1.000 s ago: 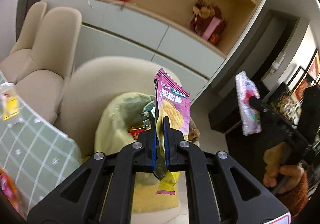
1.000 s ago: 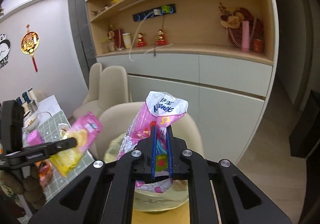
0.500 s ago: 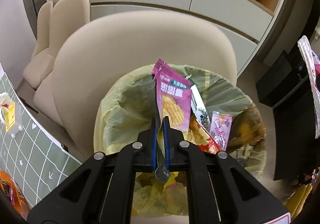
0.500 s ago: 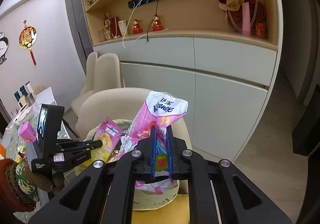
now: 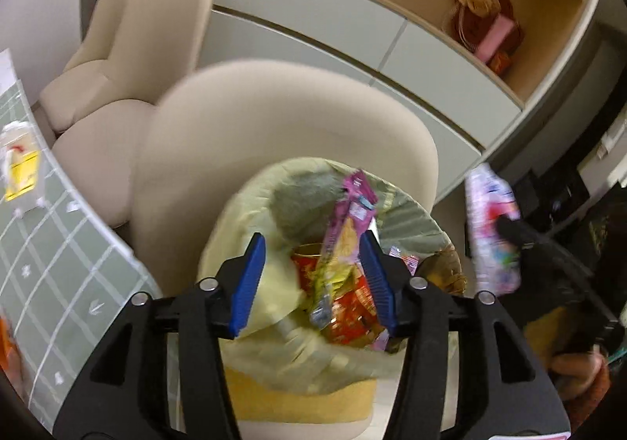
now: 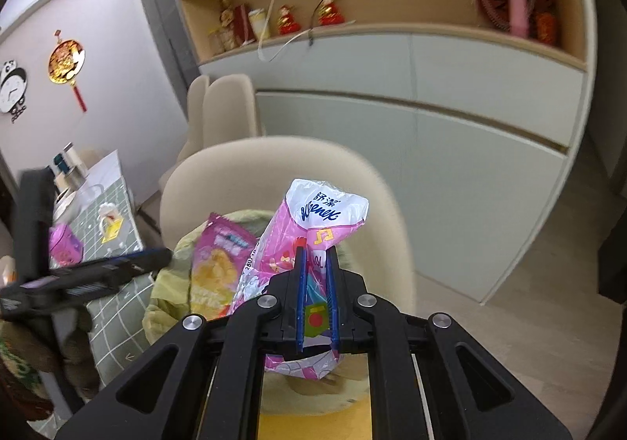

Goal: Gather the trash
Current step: 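Carry chip bag and tissue pack over the bin and release both, then move both grippers back over the remaining snacks on the table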

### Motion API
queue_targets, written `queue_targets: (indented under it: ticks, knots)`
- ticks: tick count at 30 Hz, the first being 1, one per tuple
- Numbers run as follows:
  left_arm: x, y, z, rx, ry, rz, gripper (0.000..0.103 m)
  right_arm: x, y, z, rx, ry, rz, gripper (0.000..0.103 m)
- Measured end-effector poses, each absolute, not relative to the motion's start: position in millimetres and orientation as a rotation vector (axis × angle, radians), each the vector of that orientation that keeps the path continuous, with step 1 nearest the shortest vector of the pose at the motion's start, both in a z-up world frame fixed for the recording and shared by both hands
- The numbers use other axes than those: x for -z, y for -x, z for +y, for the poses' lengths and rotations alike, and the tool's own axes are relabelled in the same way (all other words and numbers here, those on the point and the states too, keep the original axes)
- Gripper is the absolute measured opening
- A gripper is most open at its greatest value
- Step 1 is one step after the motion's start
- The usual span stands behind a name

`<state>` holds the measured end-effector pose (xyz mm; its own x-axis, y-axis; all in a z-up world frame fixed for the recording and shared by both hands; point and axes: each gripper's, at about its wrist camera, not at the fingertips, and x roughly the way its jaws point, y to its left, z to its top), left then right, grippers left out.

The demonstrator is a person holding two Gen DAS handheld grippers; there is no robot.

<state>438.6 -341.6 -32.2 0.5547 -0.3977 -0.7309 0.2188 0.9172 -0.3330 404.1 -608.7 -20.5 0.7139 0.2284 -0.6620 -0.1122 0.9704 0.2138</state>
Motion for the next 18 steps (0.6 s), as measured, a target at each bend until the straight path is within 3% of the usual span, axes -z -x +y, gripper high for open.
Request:
queue_targets:
  ticks: [7, 9, 18]
  knots:
    - [24.9, -411.3, -305.7, 0.306, 0.266, 0.928, 0.049, 41.9, -437.3, -540.4, -0.355, -0.089, 0.815, 0.011]
    - [23.3, -403.8, -300.5, 0.289, 0.260, 0.927, 0.049, 60.8, -452.5, -519.8, -0.380, -0.041, 0.906, 0.011]
    - [18.8, -358.0, -243.0, 0.224, 0.270, 0.902, 0.051, 92.9, -468.0, -500.9, -0.359, 0.035, 1.067, 0.011]
